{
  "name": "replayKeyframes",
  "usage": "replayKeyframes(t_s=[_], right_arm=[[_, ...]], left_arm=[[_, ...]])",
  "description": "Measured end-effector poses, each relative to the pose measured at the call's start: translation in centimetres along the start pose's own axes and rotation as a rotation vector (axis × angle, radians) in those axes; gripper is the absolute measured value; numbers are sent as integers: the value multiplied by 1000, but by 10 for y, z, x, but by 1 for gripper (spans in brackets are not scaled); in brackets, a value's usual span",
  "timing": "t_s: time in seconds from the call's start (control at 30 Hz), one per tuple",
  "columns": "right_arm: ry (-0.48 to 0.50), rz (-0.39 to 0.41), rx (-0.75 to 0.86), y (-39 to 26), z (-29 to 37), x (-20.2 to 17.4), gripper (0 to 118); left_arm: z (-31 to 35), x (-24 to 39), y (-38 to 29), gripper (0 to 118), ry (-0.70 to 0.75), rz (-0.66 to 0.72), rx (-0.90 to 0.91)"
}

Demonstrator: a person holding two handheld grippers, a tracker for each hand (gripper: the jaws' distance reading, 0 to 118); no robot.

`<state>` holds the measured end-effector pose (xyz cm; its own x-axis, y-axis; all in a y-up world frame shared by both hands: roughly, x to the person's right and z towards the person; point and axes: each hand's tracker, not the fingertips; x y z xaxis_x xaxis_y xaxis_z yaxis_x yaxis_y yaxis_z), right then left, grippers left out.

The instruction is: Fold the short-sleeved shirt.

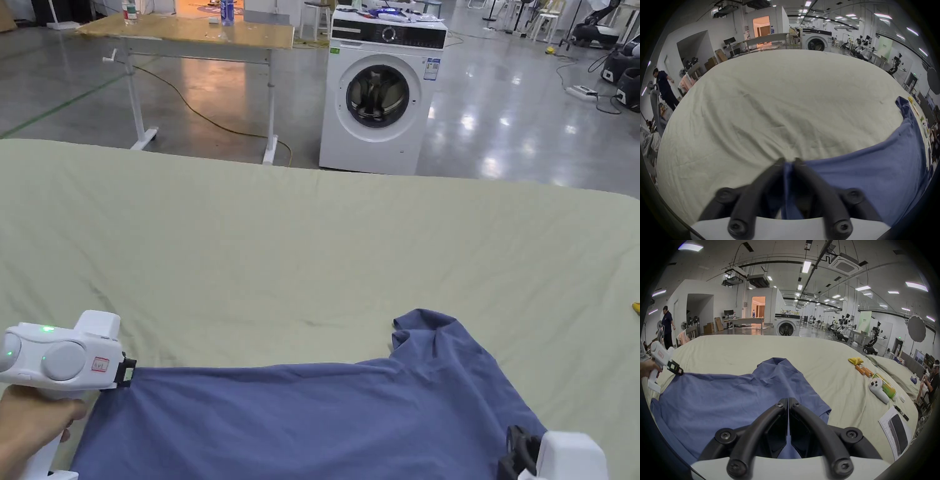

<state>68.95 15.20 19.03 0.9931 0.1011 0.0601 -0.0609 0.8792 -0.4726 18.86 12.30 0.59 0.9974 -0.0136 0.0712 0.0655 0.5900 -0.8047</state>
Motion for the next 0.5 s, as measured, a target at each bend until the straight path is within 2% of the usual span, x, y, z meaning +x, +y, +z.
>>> replayKeyframes(t_s=[0.1,0.17,0.27,0.3,0.43,0.5], right_arm=[[1,-20,-35,27,-27,19,2],[17,-39,-110,49,-55,36,8],[68,-51,-263,76,-113,59,49],[77,-64,-271,81,-130,64,53],[87,29,-402,86,-192,68,54],[131,22,-465,83,-215,67,55]], left_arm=[[4,-5,1,0,-16,-9,-1],[13,-9,2,0,-39,35,44],[29,-7,3,0,-54,22,95],[34,-7,3,0,-51,15,108],[48,-8,6,0,-55,25,146],[53,-8,6,0,-49,20,157]])
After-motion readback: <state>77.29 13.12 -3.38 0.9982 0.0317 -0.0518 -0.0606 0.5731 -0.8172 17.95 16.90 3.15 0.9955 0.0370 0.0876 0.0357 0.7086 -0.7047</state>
